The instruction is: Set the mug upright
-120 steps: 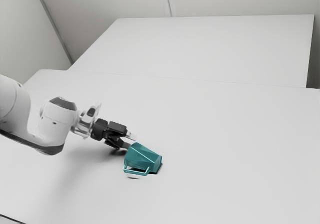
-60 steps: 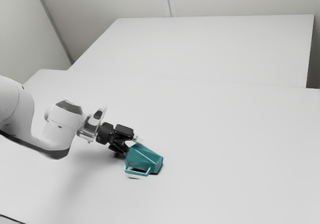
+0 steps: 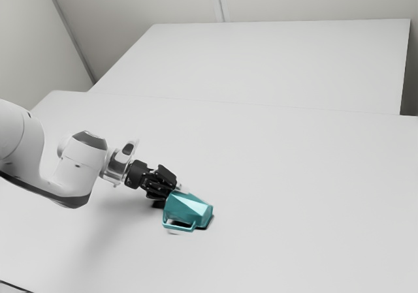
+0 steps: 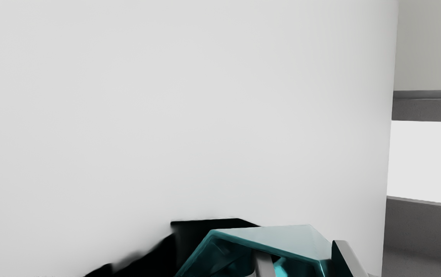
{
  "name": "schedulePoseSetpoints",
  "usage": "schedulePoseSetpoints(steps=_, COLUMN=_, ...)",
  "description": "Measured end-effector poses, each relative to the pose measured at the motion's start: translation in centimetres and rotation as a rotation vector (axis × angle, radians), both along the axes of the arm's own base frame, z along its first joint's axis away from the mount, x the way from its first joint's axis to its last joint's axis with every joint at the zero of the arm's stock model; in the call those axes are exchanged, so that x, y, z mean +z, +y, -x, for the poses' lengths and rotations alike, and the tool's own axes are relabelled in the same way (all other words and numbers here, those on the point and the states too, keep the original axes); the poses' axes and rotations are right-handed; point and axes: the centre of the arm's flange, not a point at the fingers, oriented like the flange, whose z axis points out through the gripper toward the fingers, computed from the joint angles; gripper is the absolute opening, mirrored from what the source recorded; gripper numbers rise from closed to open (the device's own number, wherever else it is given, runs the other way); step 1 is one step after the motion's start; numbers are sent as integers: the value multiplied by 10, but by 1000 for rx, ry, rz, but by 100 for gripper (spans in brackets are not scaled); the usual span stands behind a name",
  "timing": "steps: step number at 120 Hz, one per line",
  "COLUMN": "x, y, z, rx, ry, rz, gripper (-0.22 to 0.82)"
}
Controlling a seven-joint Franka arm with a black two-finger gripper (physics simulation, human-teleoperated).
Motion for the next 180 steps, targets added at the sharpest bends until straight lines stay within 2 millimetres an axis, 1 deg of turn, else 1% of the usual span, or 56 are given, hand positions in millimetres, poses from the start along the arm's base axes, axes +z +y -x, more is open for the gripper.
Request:
schedulePoseSetpoints(steps=14, x=9, y=-1, z=-2, rx=3, ry=-7, rz=-6, gripper=-10)
schedulePoseSetpoints(steps=25, x=18, y=-1, z=-4, rx=7, ry=-19, rz=-5, gripper=-13)
schedulePoseSetpoints(steps=35, x=22, y=-1, z=-4, rx=11, ry=-19, rz=-3, gripper=-15)
schedulePoseSetpoints(steps=47, x=24, y=-7, z=-6, rx=5, ry=-17, rz=-5, gripper=-17)
schedulePoseSetpoints(steps=64, x=38, y=-19, z=-10, rx=-8, ry=-38, rz=-24, gripper=-18)
schedulePoseSetpoints(steps=80, x=63, y=-31, z=-18, rx=-56, ry=-76, rz=-80, gripper=-18)
schedulePoseSetpoints(steps=103, x=118, y=-46, z=-50, rx=-158, ry=-156, rz=-224, gripper=-18)
schedulePoseSetpoints(steps=109, x=134, y=-50, z=-58, rx=-192, ry=-174, rz=-277, gripper=-18)
schedulePoseSetpoints(steps=121, x=159, y=-56, z=-72, rx=-263, ry=-190, rz=-409, gripper=-18)
schedulePoseSetpoints(steps=128, x=168, y=-59, z=-78, rx=-300, ry=-186, rz=-493, gripper=-18)
schedulePoseSetpoints(steps=139, x=174, y=-63, z=-83, rx=-351, ry=-168, rz=-624, gripper=-18)
schedulePoseSetpoints(steps=147, x=170, y=-64, z=-86, rx=-376, ry=-140, rz=-704, gripper=-18)
schedulePoseSetpoints(steps=153, x=167, y=-61, z=-90, rx=-381, ry=-119, rz=-764, gripper=-18)
schedulePoseSetpoints(steps=158, x=163, y=-52, z=-93, rx=-369, ry=-96, rz=-806, gripper=-18)
schedulePoseSetpoints(steps=163, x=158, y=-36, z=-97, rx=-340, ry=-70, rz=-846, gripper=-18)
schedulePoseSetpoints(steps=174, x=152, y=8, z=-102, rx=-239, ry=-26, rz=-917, gripper=-18)
schedulePoseSetpoints(steps=180, x=148, y=22, z=-103, rx=-203, ry=-7, rz=-951, gripper=-18)
